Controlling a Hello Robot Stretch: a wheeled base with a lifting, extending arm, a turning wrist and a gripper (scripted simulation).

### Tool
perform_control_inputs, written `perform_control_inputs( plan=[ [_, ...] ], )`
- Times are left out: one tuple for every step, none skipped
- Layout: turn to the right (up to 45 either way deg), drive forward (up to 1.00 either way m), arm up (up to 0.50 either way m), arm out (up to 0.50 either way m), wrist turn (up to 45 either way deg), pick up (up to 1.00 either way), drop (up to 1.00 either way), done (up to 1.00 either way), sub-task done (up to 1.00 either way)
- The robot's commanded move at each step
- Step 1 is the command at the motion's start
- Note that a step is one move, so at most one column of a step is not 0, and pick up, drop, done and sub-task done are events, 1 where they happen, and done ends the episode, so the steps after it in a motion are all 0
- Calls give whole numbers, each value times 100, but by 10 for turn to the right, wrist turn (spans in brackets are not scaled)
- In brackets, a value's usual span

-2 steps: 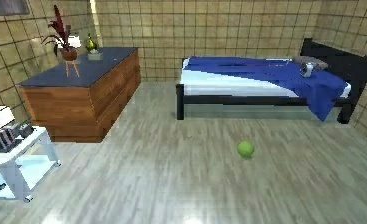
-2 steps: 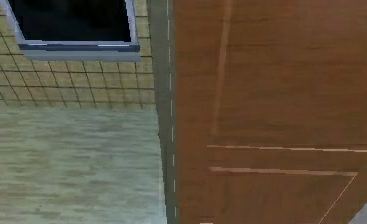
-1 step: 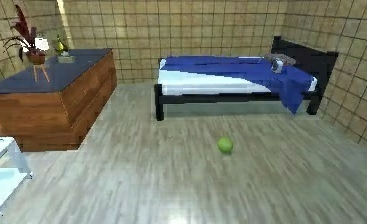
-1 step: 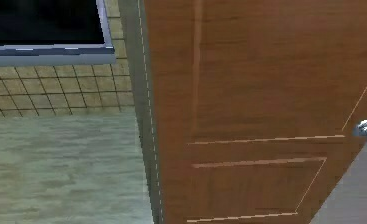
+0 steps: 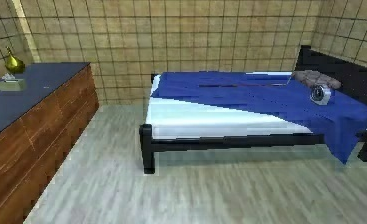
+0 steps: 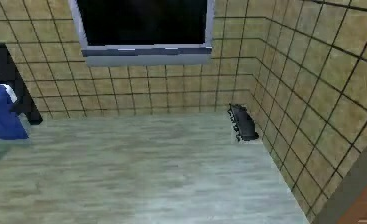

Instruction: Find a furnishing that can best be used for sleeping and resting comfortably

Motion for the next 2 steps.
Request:
perform_control_inputs(
  plan=[
    [0, 90, 0, 0, 0, 0, 0, 0, 0],
    [270, 0, 0, 0, 0, 0, 0, 0, 0]
  ],
)
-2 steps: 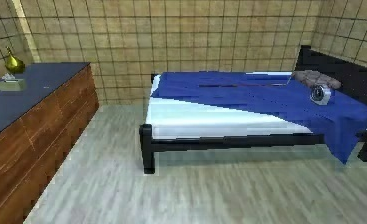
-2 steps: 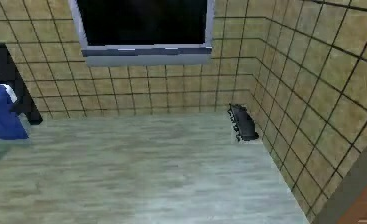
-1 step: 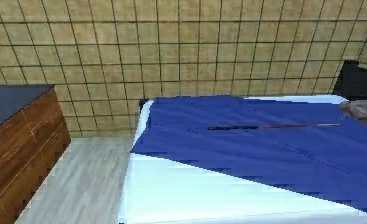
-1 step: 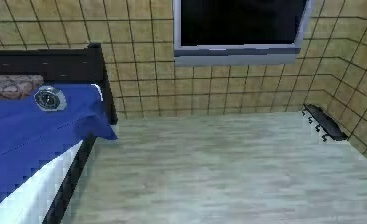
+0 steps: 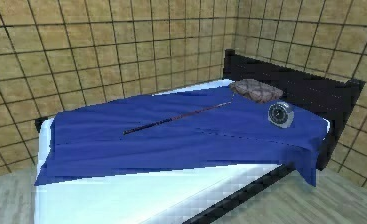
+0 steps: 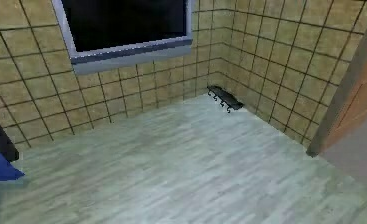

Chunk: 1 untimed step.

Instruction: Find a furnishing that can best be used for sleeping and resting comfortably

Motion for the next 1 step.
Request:
perform_control_inputs(
  plan=[
    [0, 0, 0, 0, 0, 0, 0, 100, 0]
  ],
)
